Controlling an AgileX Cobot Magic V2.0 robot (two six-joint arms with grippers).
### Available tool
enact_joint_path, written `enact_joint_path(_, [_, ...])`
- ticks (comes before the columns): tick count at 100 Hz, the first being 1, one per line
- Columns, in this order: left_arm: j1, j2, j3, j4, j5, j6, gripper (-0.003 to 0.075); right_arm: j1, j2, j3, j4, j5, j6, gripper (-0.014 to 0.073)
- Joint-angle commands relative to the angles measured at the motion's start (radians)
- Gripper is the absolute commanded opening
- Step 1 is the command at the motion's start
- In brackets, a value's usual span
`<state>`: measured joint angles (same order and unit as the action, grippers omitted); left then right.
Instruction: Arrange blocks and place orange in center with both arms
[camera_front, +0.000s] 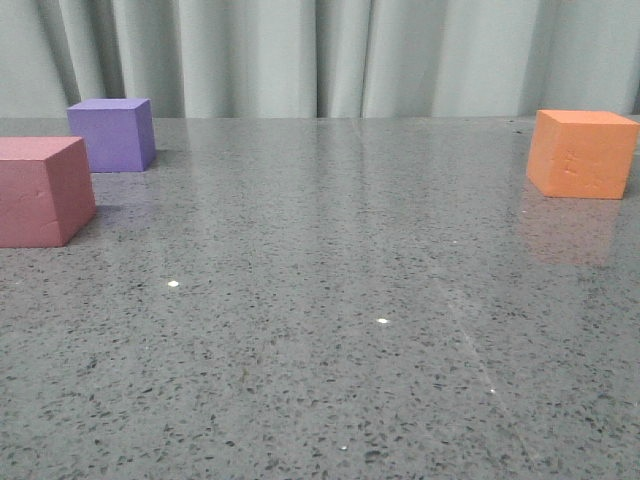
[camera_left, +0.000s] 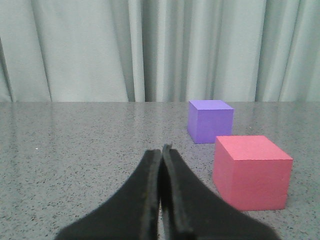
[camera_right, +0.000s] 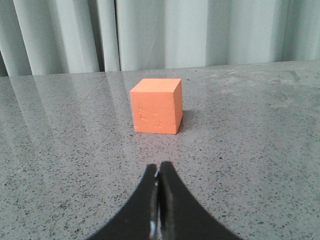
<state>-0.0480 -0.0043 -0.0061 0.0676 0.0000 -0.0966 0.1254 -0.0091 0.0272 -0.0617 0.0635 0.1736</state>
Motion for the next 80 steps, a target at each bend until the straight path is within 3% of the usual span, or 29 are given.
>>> enact_joint_path(1, [0.000, -0.033, 0.057, 0.002, -0.078, 0.004, -0.0019, -0.003, -0.025, -0.013, -0.001, -0.085, -0.008, -0.0068])
enact_joint_path(80, [0.000, -0.033, 0.057, 0.002, -0.089, 0.004, -0.0019, -0.003, -0.025, -0.013, -0.001, -0.103, -0.008, -0.0068])
